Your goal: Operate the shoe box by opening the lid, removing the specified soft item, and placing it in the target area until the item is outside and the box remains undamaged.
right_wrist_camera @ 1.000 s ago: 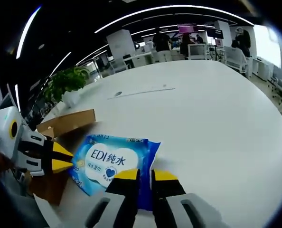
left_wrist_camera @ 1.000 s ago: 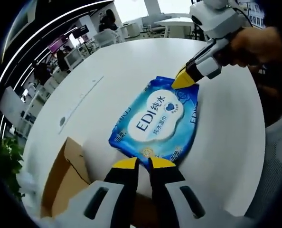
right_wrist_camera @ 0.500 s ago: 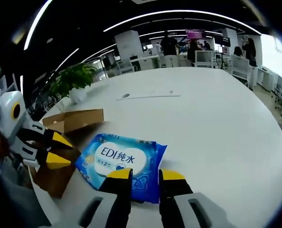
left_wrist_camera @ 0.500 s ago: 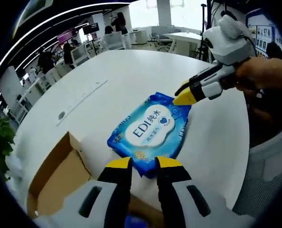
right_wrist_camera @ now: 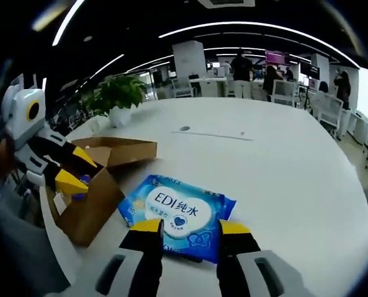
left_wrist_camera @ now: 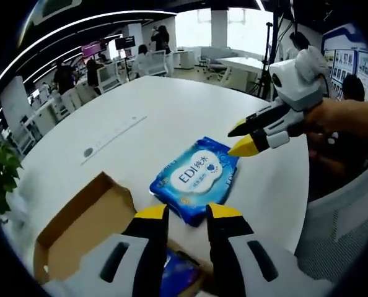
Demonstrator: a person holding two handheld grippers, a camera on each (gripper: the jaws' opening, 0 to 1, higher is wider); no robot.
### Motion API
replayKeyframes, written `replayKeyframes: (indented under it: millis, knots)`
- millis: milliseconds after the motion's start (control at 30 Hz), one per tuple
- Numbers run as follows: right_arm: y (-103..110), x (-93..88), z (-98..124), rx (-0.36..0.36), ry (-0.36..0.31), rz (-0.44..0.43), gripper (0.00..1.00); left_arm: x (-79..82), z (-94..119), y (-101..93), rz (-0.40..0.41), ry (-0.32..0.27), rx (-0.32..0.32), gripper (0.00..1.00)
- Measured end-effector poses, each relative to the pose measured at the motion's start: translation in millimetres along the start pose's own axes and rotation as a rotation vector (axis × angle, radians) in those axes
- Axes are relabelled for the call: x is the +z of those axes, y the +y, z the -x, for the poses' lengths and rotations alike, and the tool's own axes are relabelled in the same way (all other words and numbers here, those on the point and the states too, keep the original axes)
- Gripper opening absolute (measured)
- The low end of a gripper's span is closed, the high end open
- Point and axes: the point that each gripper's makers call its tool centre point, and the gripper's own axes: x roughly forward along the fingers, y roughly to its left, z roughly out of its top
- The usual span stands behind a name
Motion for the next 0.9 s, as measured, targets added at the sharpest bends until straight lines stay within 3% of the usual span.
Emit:
replayKeyframes:
  millis: [133,267,467,900]
  knots:
    - [11.0,8.1,2.8,0.022,-0.009,0.036,0.32,-2.7,13.9,9.7,-0.005,-0.005,0.012,0.24]
    - [22.8,17.3,4.6,0.038,-0.018,0.081,0.33,-5.0,24.5,16.9,0.013,-0.034,-0.015,0.21]
    - [41.4,28.1,4.2,0.075,-0.027,0.134,0.35,-17.4,34.6,32.0,0.008,-0.019,-0.015,0.21]
    - [89.5,46.3,-2.3,0.171,-0.051,0.263,0.36,-49.3,53.5,45.8,-0.008,-0.031,-0.11,0.21]
